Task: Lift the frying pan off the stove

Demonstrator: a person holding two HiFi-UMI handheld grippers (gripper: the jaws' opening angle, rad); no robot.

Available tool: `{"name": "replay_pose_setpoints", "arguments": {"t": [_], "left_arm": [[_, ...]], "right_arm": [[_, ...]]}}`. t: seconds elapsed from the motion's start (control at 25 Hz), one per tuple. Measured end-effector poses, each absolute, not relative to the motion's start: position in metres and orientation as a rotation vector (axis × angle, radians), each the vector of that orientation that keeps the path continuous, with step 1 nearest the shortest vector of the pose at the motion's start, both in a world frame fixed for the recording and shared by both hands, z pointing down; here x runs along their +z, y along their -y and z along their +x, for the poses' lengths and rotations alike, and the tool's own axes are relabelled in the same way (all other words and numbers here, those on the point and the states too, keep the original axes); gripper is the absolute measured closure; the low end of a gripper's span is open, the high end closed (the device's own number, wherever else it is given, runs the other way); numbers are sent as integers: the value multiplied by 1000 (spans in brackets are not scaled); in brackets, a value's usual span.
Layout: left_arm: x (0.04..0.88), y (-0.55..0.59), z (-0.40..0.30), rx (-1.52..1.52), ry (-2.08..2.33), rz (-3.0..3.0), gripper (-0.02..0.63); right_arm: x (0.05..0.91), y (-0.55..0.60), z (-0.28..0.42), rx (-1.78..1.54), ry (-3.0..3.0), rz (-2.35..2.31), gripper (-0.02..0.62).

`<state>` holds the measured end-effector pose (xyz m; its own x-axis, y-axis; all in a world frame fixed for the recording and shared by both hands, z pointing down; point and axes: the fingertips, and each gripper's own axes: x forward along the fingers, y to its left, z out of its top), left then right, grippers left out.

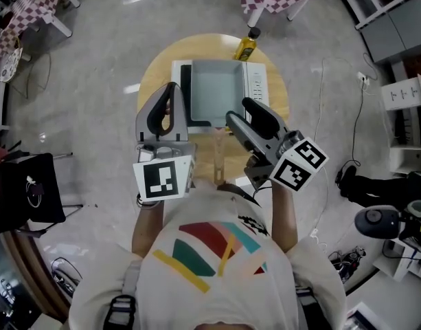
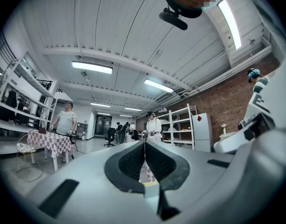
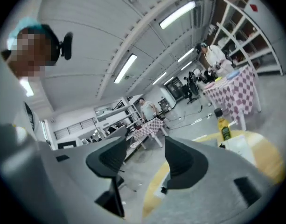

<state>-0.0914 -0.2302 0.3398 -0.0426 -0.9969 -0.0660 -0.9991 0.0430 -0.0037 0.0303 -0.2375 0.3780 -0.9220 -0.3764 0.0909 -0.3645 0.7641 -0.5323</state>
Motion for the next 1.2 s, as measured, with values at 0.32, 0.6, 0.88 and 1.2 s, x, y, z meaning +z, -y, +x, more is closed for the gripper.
{"name": "replay_pose_setpoints", "arguments": {"t": [0.32,0.6,0.88,1.2], "left_arm": [[350,227,-92,3,-2227,-2148,601],[352,226,-93,-17,-2234,-2133,601],[356,224,-94,-33,-2251,-2129,601],[359,226,-92,-53,-2253,-2133,601]], "right_arm": [[421,227,45,-1383,-2720,-364,346],[477,218,55,-1709,-2579,-223,345],[537,205,56,-1992,-2461,-187,345],[569,175,38,-2219,-2413,4,347]]}}
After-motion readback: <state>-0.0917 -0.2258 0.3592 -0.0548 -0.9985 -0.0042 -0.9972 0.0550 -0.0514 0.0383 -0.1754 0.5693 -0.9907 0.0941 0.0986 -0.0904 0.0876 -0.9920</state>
